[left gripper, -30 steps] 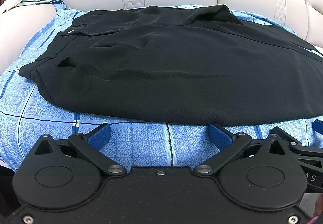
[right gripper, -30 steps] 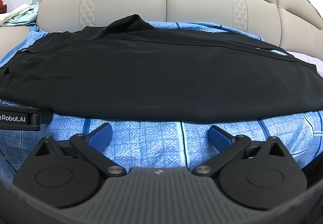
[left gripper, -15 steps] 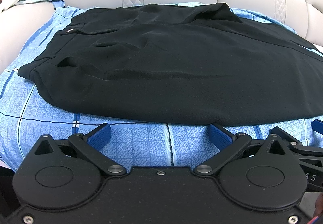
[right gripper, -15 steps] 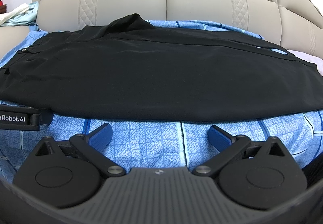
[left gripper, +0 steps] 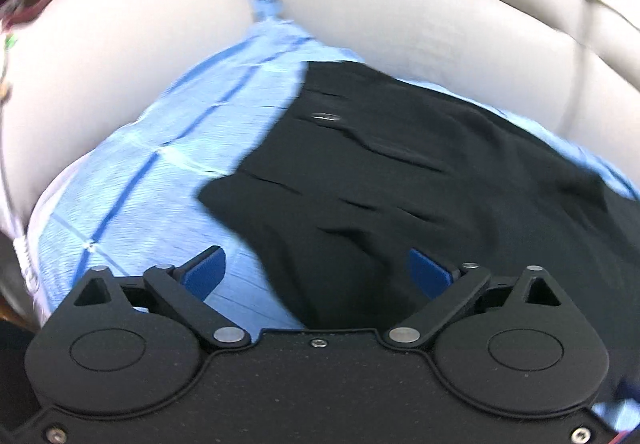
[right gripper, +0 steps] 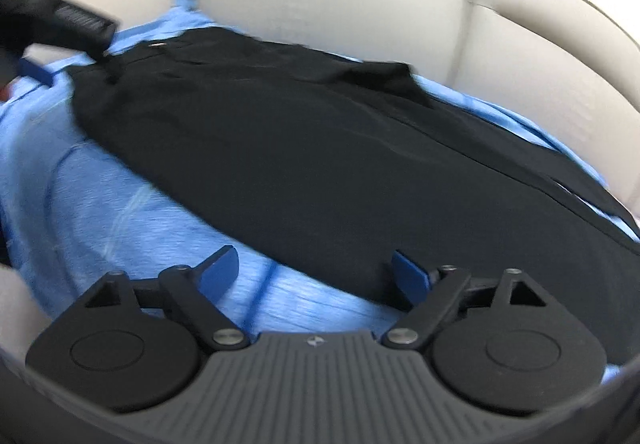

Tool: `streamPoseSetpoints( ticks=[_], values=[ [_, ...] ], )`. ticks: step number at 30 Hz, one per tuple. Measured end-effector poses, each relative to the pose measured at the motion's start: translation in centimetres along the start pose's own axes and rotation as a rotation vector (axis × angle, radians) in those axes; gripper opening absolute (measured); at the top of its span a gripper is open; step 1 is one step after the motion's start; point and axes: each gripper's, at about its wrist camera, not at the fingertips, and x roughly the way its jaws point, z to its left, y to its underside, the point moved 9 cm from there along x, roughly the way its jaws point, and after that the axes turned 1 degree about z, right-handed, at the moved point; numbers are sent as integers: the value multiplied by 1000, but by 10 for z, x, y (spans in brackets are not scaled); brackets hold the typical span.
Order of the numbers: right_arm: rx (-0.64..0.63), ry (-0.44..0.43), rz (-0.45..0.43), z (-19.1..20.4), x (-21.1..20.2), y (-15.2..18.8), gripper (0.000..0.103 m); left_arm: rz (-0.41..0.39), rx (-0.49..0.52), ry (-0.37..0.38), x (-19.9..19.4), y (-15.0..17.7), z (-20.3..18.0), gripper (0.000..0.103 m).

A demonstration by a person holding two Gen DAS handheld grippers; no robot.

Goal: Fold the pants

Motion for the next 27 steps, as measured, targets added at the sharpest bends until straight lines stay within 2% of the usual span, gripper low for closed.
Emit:
streamPoseSetpoints(
  ticks=[2, 4, 6, 10, 12, 13, 14, 15, 16, 18, 19, 23, 27],
  values=[
    [-30, -40, -5, 13, 2, -4, 88, 16, -47, -21, 10, -5, 18, 82],
    [-69, -52, -9, 24, 8, -8, 81, 41, -90, -24, 20, -6, 31, 75],
    [-80, -65, -28, 34, 13, -13, 80, 63, -130, -17, 31, -5, 40, 74],
    [-112, -98, -51, 46, 26, -29, 73, 21, -143, -27, 40, -10, 45, 74],
    [-125, -121, -61, 53, 29, -34, 68, 9, -156, -33, 48, -14, 45, 69],
    [-127, -131, -62, 54, 31, -36, 62, 0, -157, -40, 49, -16, 45, 51],
    [-133, -143, -62, 57, 32, -38, 57, -3, -155, -51, 49, -18, 44, 42],
    [-142, -153, -59, 59, 33, -40, 36, -9, -157, -65, 47, -20, 45, 36],
    [-151, -163, -55, 62, 33, -41, 19, -19, -156, -71, 45, -23, 44, 24],
    [-152, -159, -36, 65, 32, -44, 9, -43, -114, -101, 37, -28, 40, 14],
    [-148, -162, -26, 65, 30, -45, 6, -58, -93, -111, 33, -31, 38, 13],
    [-66, -191, 23, 58, 17, -51, 4, -100, -44, -110, 14, -38, 30, 13],
    [48, -223, 80, 51, 0, -56, 3, -83, -21, -115, 7, -33, 31, 13]
  ],
)
